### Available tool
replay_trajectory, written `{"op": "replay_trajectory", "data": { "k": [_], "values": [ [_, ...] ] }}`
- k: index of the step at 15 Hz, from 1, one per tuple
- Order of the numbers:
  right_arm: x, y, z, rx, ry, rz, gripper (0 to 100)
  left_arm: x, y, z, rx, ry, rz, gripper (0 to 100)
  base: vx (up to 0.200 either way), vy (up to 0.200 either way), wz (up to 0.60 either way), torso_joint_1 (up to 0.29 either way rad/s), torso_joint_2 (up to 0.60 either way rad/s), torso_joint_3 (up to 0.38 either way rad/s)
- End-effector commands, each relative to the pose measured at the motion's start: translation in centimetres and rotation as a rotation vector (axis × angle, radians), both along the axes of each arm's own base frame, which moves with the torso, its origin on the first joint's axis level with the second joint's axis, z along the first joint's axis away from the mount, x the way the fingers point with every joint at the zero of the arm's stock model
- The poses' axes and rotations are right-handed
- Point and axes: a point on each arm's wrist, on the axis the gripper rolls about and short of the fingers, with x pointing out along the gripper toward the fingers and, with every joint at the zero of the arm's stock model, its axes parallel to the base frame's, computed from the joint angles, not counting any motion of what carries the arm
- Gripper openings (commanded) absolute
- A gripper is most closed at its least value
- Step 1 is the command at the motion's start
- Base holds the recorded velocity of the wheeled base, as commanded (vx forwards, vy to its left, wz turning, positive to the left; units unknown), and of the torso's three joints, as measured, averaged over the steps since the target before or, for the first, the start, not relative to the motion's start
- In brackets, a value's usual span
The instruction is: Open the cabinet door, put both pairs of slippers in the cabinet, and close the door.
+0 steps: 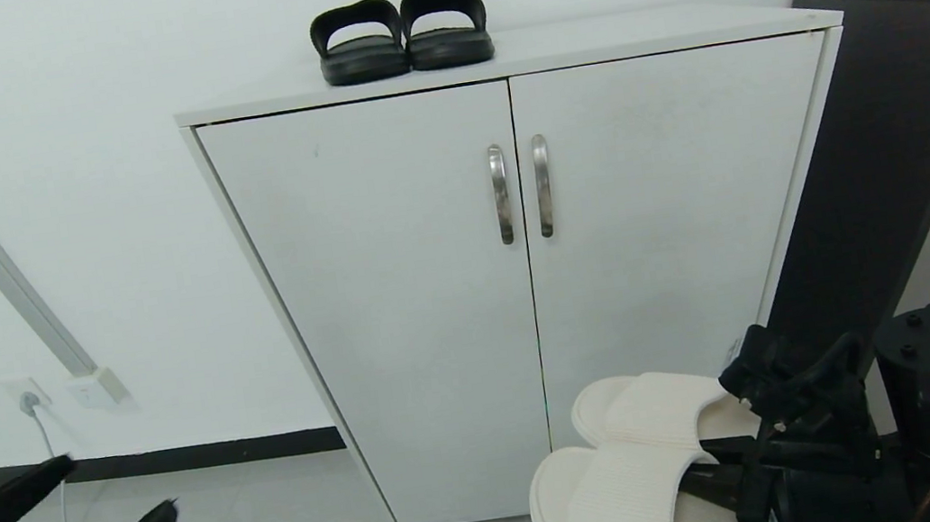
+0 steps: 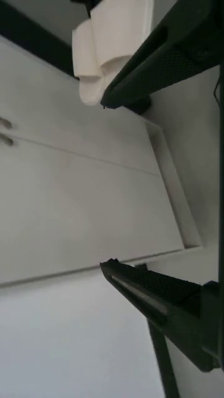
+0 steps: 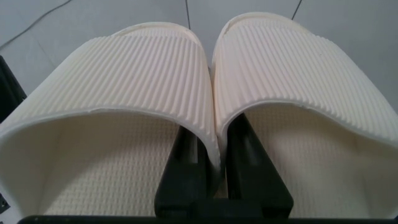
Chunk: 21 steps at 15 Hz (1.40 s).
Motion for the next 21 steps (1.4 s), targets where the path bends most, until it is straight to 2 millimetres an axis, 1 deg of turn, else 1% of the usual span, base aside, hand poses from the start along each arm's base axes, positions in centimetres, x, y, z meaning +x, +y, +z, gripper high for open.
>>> {"op": "replay_trajectory", "data": {
  "k": [1,2,3,4,5,7,9,10,11,12,14,16,18,20,21],
  "values": [
    [0.0,0.0,0.0,0.001,-0.001,0.001,0,6.4,-4.5,1.5,0.004,0.044,-0.259,100,0.0,0.0,0.0,0.0,0.0,0.0],
    [0.0,0.0,0.0,0.001,0.001,0.0,0,7.8,-6.7,2.7,-0.003,0.04,-0.347,100,0.0,0.0,0.0,0.0,0.0,0.0],
    [0.0,0.0,-0.1,0.0,0.003,0.002,0,8.7,-8.3,3.3,-0.015,0.045,-0.398,100,0.0,0.0,0.0,0.0,0.0,0.0],
    [0.0,0.0,-0.1,0.0,0.003,0.002,0,9.4,-9.6,3.8,-0.035,0.055,-0.437,100,0.0,0.0,0.0,0.0,0.0,0.0],
    [0.0,0.1,-0.2,-0.003,0.006,0.005,0,10.0,-12.2,4.9,-0.089,0.078,-0.515,100,0.0,0.0,0.0,0.0,0.0,0.0],
    [0.1,0.3,-0.3,-0.007,0.009,0.008,0,10.5,-15.5,6.3,-0.138,0.082,-0.605,100,0.0,0.0,0.0,0.0,0.0,0.0],
    [0.0,0.4,-0.5,-0.01,0.015,0.012,0,11.5,-17.9,6.3,-0.135,0.096,-0.649,100,0.0,0.0,0.0,0.0,0.0,0.0],
    [0.0,0.4,-0.5,-0.01,0.015,0.012,0,12.5,-19.2,6.0,-0.13,0.104,-0.657,100,0.0,0.0,0.0,0.0,0.0,0.0],
    [0.0,0.4,-0.5,-0.01,0.015,0.013,0,13.0,-19.7,5.9,-0.128,0.107,-0.66,100,0.0,0.0,0.0,0.0,0.0,0.0],
    [0.0,0.4,-0.6,-0.013,0.017,0.013,0,14.1,-20.8,6.0,-0.133,0.103,-0.682,100,0.0,0.0,0.0,0.0,0.0,0.0],
    [0.0,0.4,-0.6,-0.013,0.017,0.013,0,14.7,-21.2,6.8,-0.189,0.14,-0.782,100,0.0,0.0,0.0,0.0,0.0,0.0],
    [0.0,0.4,-0.6,-0.013,0.018,0.015,0,16.2,-21.0,7.9,-0.265,0.176,-0.814,100,0.0,0.0,0.0,0.0,0.0,0.0],
    [0.0,0.4,-0.6,-0.013,0.019,0.013,0,18.4,-21.3,7.6,-0.278,0.178,-0.762,100,0.0,0.0,0.0,0.0,0.0,0.0],
    [0.0,0.4,-0.7,-0.017,0.021,0.015,0,19.8,-21.2,7.1,-0.28,0.176,-0.699,100,0.0,0.0,0.0,0.0,0.0,0.0],
    [0.1,0.5,-0.9,-0.022,0.027,0.015,0,20.1,-21.0,7.1,-0.283,0.169,-0.676,100,0.0,0.0,0.0,0.0,0.0,0.0]
  ]
}}
